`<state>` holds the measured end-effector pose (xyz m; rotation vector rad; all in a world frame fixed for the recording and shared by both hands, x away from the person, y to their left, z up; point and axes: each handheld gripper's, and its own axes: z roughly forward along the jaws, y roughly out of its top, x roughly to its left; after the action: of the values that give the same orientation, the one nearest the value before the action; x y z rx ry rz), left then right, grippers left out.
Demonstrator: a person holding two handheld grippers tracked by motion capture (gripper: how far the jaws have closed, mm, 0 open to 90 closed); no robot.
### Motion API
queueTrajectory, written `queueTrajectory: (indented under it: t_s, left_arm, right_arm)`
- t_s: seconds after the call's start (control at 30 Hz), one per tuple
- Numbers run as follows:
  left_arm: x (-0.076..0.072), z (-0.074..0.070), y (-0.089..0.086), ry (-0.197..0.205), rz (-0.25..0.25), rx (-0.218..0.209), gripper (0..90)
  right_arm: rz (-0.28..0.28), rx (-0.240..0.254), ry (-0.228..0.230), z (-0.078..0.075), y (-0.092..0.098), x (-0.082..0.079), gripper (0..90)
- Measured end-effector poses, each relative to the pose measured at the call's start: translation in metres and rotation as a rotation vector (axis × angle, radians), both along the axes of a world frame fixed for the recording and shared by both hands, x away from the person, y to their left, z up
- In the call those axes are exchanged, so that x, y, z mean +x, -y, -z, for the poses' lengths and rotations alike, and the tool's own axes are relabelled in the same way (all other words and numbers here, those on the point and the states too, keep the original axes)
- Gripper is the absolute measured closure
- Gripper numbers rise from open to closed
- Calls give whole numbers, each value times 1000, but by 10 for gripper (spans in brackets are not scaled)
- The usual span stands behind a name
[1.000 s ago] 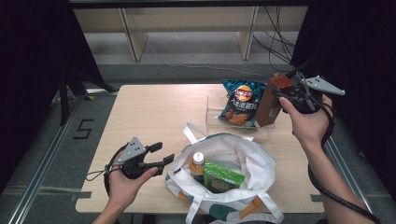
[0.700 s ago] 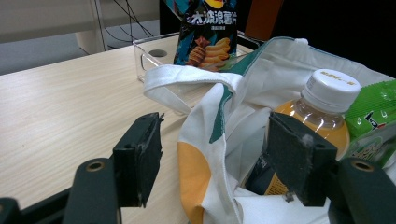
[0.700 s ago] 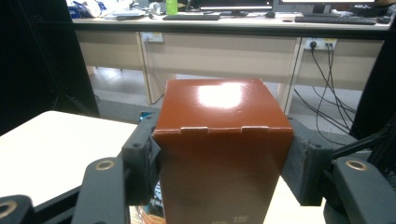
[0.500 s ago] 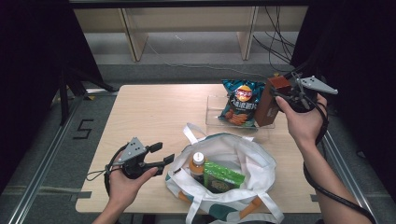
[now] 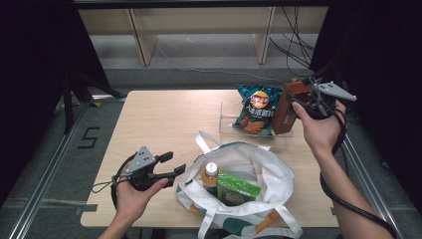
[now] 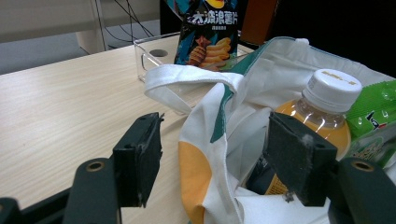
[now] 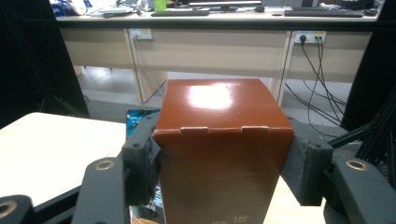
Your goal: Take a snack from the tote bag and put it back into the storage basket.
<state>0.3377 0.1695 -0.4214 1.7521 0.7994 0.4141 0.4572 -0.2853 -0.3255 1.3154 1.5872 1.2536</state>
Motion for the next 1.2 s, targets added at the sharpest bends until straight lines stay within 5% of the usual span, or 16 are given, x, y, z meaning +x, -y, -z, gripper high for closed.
queueTrajectory:
  t_s: [0.27,1.2]
  left_arm:
    - [0,0,0,-5,-2,10,353]
    - [0,-1,-2,-1,-7,7,353]
  right_arm:
    - [-4,-29,10,3,-2,3,394]
    - [41,-20,10,12,-9,10,395]
